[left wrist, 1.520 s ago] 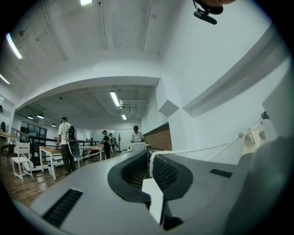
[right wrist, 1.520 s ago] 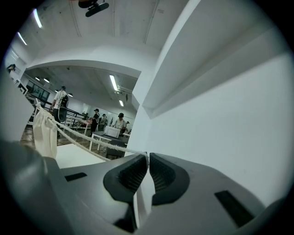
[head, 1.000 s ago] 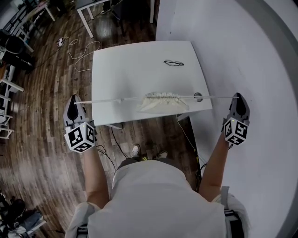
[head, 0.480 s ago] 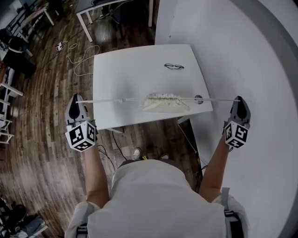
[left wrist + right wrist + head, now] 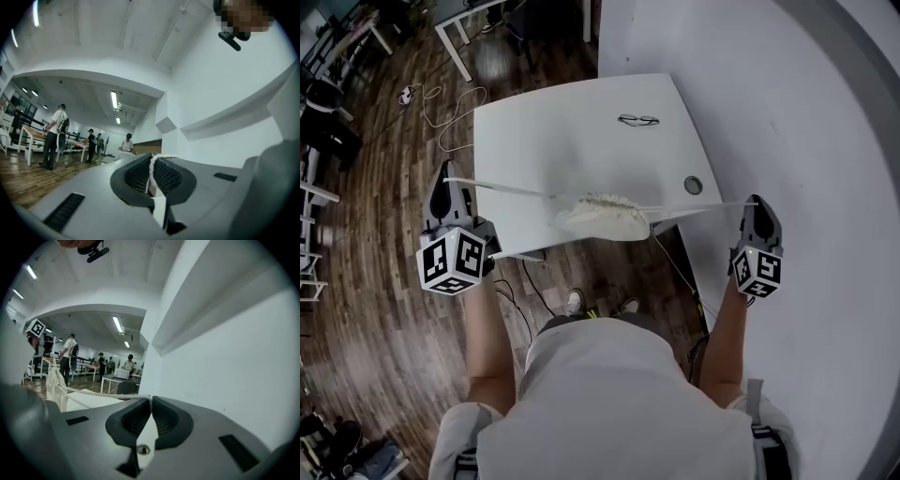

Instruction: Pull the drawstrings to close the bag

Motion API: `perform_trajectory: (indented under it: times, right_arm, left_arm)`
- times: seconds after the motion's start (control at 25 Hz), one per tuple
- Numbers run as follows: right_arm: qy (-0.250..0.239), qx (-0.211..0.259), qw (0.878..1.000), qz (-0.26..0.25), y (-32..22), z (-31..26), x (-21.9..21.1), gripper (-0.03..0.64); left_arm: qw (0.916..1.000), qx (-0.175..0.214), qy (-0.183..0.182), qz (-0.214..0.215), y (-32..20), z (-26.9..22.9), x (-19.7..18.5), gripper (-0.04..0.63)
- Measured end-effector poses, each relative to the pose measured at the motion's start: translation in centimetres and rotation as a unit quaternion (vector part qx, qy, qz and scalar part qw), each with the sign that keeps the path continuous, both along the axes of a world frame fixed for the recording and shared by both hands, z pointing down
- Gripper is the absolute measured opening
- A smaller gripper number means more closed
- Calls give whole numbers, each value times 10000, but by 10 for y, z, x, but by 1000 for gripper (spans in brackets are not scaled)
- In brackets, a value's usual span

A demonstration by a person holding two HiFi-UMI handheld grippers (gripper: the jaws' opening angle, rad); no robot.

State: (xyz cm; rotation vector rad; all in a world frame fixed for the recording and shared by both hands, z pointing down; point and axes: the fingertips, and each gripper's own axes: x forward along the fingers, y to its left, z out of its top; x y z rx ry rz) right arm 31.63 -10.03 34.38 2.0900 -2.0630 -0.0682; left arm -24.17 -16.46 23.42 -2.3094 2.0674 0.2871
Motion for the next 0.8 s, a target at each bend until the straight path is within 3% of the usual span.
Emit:
perform_trajectory:
  times: [0.12, 0.32, 0.6, 0.8]
  right_arm:
    - [-257, 41, 9994, -221, -1, -3, -11, 43]
    - [-911, 163, 9940, -592, 1, -12, -23, 43]
    - [-923, 433, 9904, -929, 7, -46, -42, 43]
    - [-1024, 385, 9853, -1311, 3, -63, -52, 43]
  left_arm:
    - [9997, 123, 99, 210, 1, -12, 16, 17]
    - [9990, -36, 179, 416, 7, 3, 36, 17]
    - [9978, -201, 72, 630, 27, 18, 53, 17]
    - [9974, -274, 120, 651, 35, 28, 49, 17]
